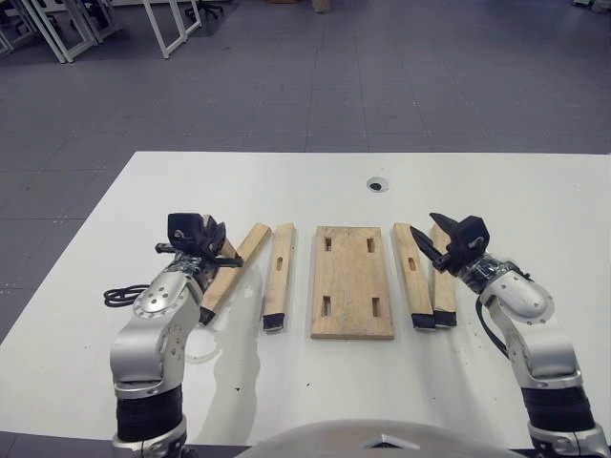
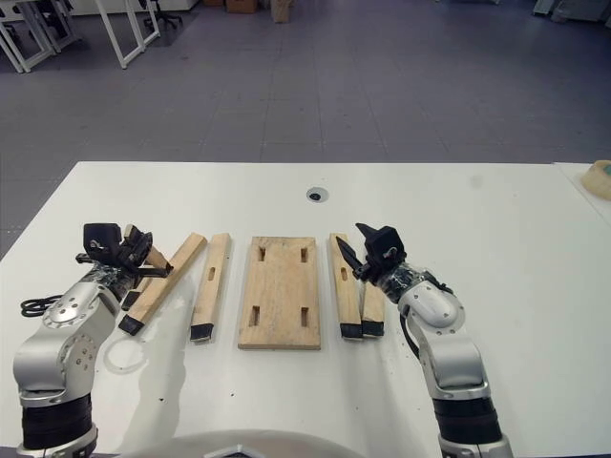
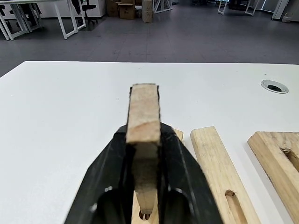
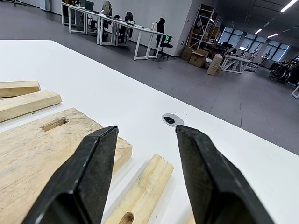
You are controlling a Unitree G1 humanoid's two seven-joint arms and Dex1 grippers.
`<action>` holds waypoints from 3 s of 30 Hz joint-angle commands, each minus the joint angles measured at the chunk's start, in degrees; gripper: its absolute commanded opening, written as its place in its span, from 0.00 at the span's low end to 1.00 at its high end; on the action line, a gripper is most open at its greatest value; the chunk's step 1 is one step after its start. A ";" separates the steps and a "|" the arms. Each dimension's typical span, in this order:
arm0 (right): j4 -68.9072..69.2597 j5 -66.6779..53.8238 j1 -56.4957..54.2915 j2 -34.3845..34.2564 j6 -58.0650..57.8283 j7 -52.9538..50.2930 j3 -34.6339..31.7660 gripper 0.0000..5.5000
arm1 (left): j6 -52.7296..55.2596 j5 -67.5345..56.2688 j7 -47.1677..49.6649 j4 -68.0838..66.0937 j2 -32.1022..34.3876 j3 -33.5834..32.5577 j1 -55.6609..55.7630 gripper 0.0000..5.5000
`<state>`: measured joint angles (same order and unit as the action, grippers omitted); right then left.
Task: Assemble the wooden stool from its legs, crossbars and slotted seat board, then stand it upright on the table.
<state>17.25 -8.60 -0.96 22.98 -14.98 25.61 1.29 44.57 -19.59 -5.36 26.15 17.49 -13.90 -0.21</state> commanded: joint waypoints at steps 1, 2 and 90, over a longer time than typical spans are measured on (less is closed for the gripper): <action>-0.06 0.49 0.34 -0.10 0.36 -0.29 -0.20 0.41 | 3.99 -2.20 -3.42 -3.79 2.06 -1.49 -1.20 0.08; -0.08 0.48 0.41 -0.06 0.42 -0.30 -0.21 0.41 | 4.69 -2.93 -5.30 -4.37 3.36 -1.28 -1.48 0.08; -1.28 2.70 1.11 -2.98 1.85 -1.78 2.41 0.41 | -19.27 1.04 -4.30 -18.66 1.43 0.44 20.74 0.30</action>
<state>15.32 -6.42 -0.42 20.13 -13.37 24.18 3.59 26.27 -18.77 -9.99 2.25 18.13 -13.92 15.32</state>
